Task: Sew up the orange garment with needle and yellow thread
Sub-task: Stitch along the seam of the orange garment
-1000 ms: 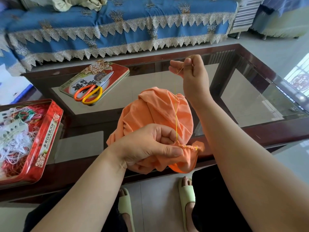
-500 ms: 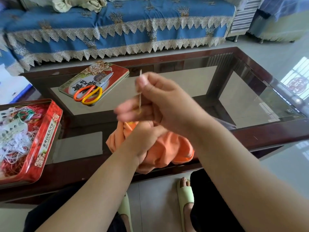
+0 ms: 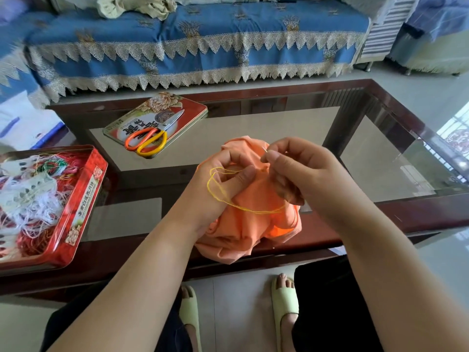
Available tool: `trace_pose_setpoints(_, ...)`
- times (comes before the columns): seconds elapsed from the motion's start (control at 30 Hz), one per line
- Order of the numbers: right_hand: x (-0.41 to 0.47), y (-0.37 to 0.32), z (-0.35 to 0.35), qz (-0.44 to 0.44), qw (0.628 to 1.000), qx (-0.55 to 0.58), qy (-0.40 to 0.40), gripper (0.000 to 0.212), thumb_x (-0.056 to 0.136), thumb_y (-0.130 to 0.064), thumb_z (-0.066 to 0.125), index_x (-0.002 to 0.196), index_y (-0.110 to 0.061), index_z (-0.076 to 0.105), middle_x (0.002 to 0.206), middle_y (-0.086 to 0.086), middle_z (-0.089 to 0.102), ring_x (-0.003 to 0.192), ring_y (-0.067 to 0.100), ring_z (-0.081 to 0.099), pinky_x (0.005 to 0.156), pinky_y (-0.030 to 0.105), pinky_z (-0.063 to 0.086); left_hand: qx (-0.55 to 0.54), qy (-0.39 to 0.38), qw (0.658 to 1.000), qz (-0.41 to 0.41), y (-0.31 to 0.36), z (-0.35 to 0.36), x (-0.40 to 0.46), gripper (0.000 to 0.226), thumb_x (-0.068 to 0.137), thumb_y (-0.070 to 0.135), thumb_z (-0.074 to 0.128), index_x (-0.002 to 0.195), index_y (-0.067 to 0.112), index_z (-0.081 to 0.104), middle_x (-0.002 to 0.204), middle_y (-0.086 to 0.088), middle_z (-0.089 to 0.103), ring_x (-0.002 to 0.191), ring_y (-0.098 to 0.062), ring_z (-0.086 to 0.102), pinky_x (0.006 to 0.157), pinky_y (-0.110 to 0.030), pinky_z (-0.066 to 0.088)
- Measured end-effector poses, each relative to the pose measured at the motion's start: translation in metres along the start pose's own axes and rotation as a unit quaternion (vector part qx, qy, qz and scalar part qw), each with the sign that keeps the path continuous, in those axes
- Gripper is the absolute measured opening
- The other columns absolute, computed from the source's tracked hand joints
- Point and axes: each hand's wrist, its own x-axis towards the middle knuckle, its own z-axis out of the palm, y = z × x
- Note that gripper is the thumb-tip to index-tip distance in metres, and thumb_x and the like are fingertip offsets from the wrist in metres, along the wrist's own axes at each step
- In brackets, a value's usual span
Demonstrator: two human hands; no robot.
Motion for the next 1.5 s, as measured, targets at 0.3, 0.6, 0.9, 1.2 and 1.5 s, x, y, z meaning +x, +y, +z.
trace_pose_setpoints(0.3,-0.004,-0.001,-0.015,0.065,0.988,-0.107,-0.096,0.014,0.085,-0.025,0.069,0.085,-0.011,0.071,0.071,0.008,0.073,0.062,0.022,0.069,0.065,0.032,0.057,0.146,-0.005,0.989,0.026,0.008,-0.009,-0.004,0.014,0.083,0.032,0.065,0.096,0.030,0.061,0.092,0.014,0.073,0.092,-0.002,0.066,0.080,-0.017,0.051)
trace_pose_setpoints(0.6,-0.004,0.010,-0.005,-0.142,0.947,-0.289,0.019,0.004,0.088,-0.021,0.069,0.085,-0.019,0.071,0.088,-0.008,0.066,0.080,0.009,0.059,0.070,0.021,0.048,0.183,0.056,0.981,-0.039,0.004,-0.009,-0.003,0.032,0.070,0.055,0.064,0.093,0.034,0.070,0.093,0.011,0.072,0.092,-0.006,0.065,0.084,-0.027,0.053)
trace_pose_setpoints(0.9,-0.003,0.013,-0.005,-0.159,0.936,-0.312,0.034,0.004,0.088,-0.016,0.067,0.086,-0.015,0.070,0.091,-0.005,0.064,0.080,0.012,0.061,0.070,0.030,0.051,0.081,0.045,0.994,-0.063,0.005,-0.013,-0.005,0.023,0.071,0.047,0.069,0.086,0.030,0.072,0.092,0.006,0.073,0.096,-0.015,0.067,0.091,-0.037,0.052)
trace_pose_setpoints(1.2,-0.002,0.014,-0.002,-0.158,0.933,-0.314,0.076,0.004,0.087,-0.017,0.068,0.086,-0.014,0.070,0.089,-0.004,0.064,0.077,0.006,0.059,0.071,0.016,0.048,0.148,0.101,0.984,-0.015,0.006,-0.008,-0.008,0.025,0.072,0.049,0.066,0.088,0.031,0.070,0.089,0.014,0.071,0.091,-0.004,0.064,0.082,-0.022,0.051)
trace_pose_setpoints(1.5,0.001,0.019,-0.002,-0.151,0.926,-0.327,0.109,0.004,0.086,-0.021,0.071,0.085,-0.017,0.071,0.089,-0.005,0.063,0.078,0.011,0.058,0.068,0.023,0.048,0.184,0.115,0.976,0.007,0.006,-0.005,-0.008,0.023,0.076,0.050,0.062,0.090,0.033,0.069,0.091,0.016,0.070,0.093,-0.001,0.063,0.082,-0.020,0.051)
